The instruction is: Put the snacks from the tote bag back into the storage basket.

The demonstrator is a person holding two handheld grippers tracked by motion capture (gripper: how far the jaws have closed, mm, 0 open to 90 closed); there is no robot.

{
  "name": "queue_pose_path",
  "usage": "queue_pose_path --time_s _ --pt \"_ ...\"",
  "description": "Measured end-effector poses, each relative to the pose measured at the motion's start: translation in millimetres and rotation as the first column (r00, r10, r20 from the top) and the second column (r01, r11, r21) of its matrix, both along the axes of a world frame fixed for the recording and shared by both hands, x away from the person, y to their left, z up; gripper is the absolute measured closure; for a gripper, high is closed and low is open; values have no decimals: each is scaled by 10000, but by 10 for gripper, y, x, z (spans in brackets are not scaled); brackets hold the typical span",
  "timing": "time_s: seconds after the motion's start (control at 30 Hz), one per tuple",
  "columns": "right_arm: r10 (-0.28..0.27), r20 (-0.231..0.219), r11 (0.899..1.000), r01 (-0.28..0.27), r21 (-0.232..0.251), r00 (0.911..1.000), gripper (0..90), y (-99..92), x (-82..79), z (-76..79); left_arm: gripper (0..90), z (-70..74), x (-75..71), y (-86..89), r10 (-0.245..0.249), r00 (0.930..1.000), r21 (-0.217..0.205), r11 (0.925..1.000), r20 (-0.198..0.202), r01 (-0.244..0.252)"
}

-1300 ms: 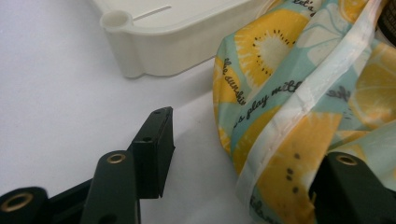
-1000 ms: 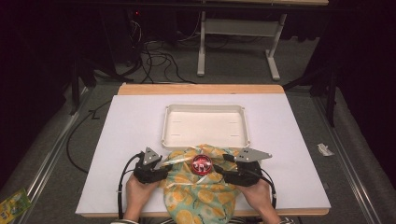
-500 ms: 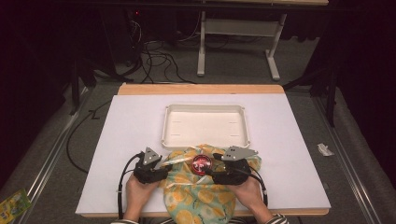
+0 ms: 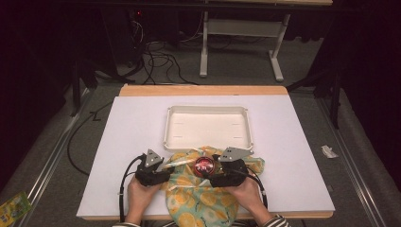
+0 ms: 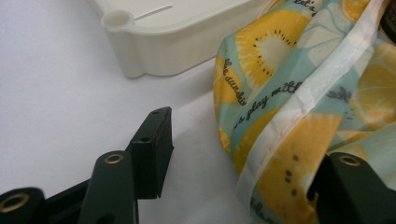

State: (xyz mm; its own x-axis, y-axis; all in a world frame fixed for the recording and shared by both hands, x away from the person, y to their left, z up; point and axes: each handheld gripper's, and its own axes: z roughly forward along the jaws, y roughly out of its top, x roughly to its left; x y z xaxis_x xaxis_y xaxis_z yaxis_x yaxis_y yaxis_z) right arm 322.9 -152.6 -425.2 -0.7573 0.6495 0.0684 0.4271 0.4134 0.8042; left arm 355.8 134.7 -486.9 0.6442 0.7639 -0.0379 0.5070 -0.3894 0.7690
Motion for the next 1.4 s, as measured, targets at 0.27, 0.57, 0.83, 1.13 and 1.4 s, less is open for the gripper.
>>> queue_pose_path --time_s 0.27,0.57,0.83,1.13,1.4 --pt "-10 -153 9998 6 -221 9999 247 66 36 -41 435 0 0 -1 18 10000 4 10000 7 -18" --pt "8 -105 9978 -15 -664 9999 237 149 69 -92 433 1 -1 -1 -6 10000 38 10000 -2 6" --pt "-105 -256 9947 79 -1021 9996 239 220 98 -191 430 0 0 -1 25 10000 16 10000 7 -25" --pt "-137 -185 9916 112 -1286 9997 248 254 102 -227 429 1 2 1 14 10000 41 10000 -1 -14" --pt "-89 -41 9911 83 -1332 10000 256 261 96 -234 429 1 2 1 9 10000 19 10000 -4 -9"
